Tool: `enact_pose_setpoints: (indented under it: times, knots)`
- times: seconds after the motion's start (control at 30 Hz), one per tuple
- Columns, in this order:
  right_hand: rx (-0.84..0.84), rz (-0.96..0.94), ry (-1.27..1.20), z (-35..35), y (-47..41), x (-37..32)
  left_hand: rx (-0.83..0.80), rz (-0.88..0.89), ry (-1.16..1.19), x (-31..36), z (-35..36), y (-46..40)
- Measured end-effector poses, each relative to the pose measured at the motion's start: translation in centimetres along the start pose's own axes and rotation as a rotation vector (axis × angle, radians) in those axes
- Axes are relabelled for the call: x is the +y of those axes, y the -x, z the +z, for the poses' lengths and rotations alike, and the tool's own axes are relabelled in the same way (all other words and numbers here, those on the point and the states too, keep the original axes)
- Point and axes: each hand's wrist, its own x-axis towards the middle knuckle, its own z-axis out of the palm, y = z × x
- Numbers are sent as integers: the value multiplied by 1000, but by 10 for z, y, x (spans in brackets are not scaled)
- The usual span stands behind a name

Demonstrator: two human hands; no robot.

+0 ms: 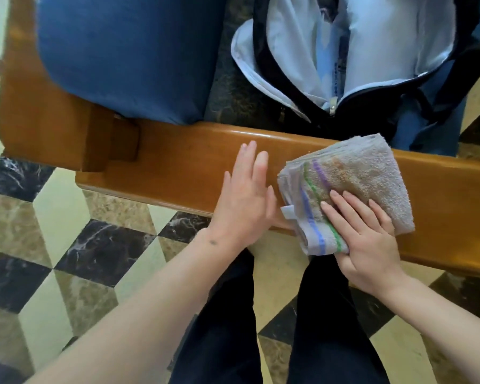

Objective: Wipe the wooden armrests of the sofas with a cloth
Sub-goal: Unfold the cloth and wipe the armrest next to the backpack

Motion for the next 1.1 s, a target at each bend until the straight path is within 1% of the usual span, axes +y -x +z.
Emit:
enact_pose_setpoints:
  times: [0.07, 0.13, 0.23, 0.33, 0.4, 0.5, 0.57, 0.63, 0.7, 0.8, 0.87, 0.93, 0.97, 1.03, 1.1]
  knots:
    - [-19, 120, 24, 9, -2, -22, 90, -190, 0, -30, -13, 12]
    - [-17, 243, 35, 18, -13, -56, 149, -304, -50, -67, -28, 28]
    - [32, 509, -44, 32, -42, -117, 234, -370, -97, -120, -49, 48]
    - [96, 726, -165, 46, -81, -177, 290, -404, -62, -148, -61, 58]
    - [122, 809, -202, 56, -107, -212, 302, -413, -26, -156, -66, 57]
    - [103, 803, -189, 75, -137, -260, 366, -480, 93, -165, -77, 53]
    - [81, 693, -175, 89, -145, -291, 444, -519, 183, -167, -84, 48]
    - [23, 473, -148, 103, -142, -314, 508, -528, 238, -167, -90, 44]
    - [-77, 210, -69, 113, -133, -317, 523, -522, 248, -167, -94, 41]
    - [-152, -172, 5, 106, -128, -279, 422, -452, 149, -157, -92, 42]
    - [-177, -397, -16, 93, -130, -243, 344, -388, -18, -147, -87, 41]
    - [-249, -593, 33, 76, -137, -207, 271, -343, -183, -135, -78, 38]
    - [-300, -672, 72, 66, -141, -189, 235, -318, -221, -128, -73, 36]
    - [-395, -780, 109, 46, -148, -153, 170, -244, -208, -112, -63, 32]
    - [-443, -813, 114, 26, -146, -112, 117, -130, -177, -90, -48, 28]
